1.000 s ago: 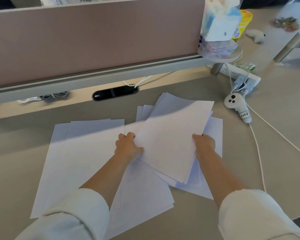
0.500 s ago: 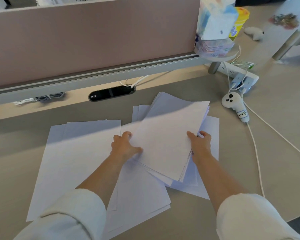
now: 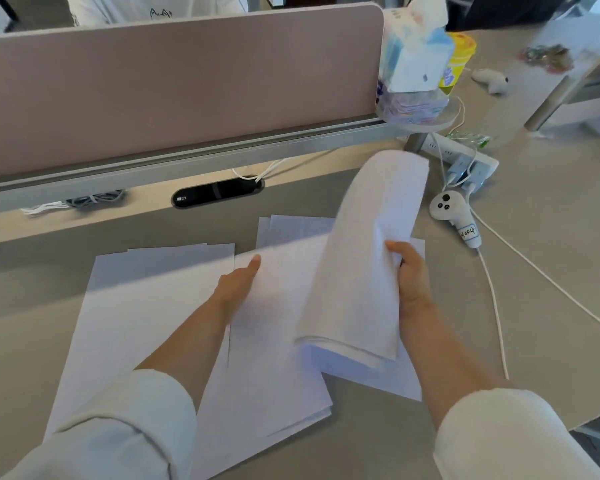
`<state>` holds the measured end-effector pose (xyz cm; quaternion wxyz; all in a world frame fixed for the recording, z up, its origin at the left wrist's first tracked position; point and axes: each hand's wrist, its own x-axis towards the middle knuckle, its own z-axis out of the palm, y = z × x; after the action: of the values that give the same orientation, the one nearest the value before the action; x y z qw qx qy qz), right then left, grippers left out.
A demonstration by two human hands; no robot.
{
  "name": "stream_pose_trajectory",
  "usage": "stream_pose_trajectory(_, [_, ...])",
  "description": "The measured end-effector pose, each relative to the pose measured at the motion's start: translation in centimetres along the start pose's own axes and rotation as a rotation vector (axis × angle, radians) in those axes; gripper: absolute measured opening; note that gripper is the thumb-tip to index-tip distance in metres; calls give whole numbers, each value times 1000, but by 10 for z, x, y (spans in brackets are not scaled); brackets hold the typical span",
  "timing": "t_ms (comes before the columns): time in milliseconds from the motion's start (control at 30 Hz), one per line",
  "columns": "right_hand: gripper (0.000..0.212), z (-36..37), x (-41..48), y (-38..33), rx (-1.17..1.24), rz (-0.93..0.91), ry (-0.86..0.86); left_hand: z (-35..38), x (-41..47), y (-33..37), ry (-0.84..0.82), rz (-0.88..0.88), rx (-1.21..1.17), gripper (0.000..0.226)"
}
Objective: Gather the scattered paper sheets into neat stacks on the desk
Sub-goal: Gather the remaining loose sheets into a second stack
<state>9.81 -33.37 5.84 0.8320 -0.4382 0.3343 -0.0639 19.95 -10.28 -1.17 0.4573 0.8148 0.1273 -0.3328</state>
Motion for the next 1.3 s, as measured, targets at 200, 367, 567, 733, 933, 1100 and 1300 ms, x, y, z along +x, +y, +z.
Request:
stream_pose_trajectory(200, [25, 20, -13, 1, 20, 113, -248, -5, -22, 7, -370, 126, -506, 78])
stream_pose_trajectory(367, [29, 33, -15, 32, 0, 219, -361, -30, -33, -12, -478, 92, -639, 78])
stream_pose_trajectory(567, [55, 65, -16, 58, -31, 251, -554, -45, -36, -51, -444, -1, -629, 82])
stream_pose_trajectory(733, [76, 92, -14, 76, -6, 273, -666, -73, -46, -72, -396, 4, -700, 83])
stream_pose_trajectory(933, [64, 117, -17, 101, 59, 301, -679, -110, -60, -88, -263, 0, -636, 60])
stream_pose_trajectory(1100, [14, 132, -10, 127, -301, 312, -357, -151, -57, -99, 106, 191, -363, 59])
stream_pose_trajectory(1300, [26, 129, 9, 187, -1028, 205, -80, -157, -47, -120, 303, 17, 203, 23])
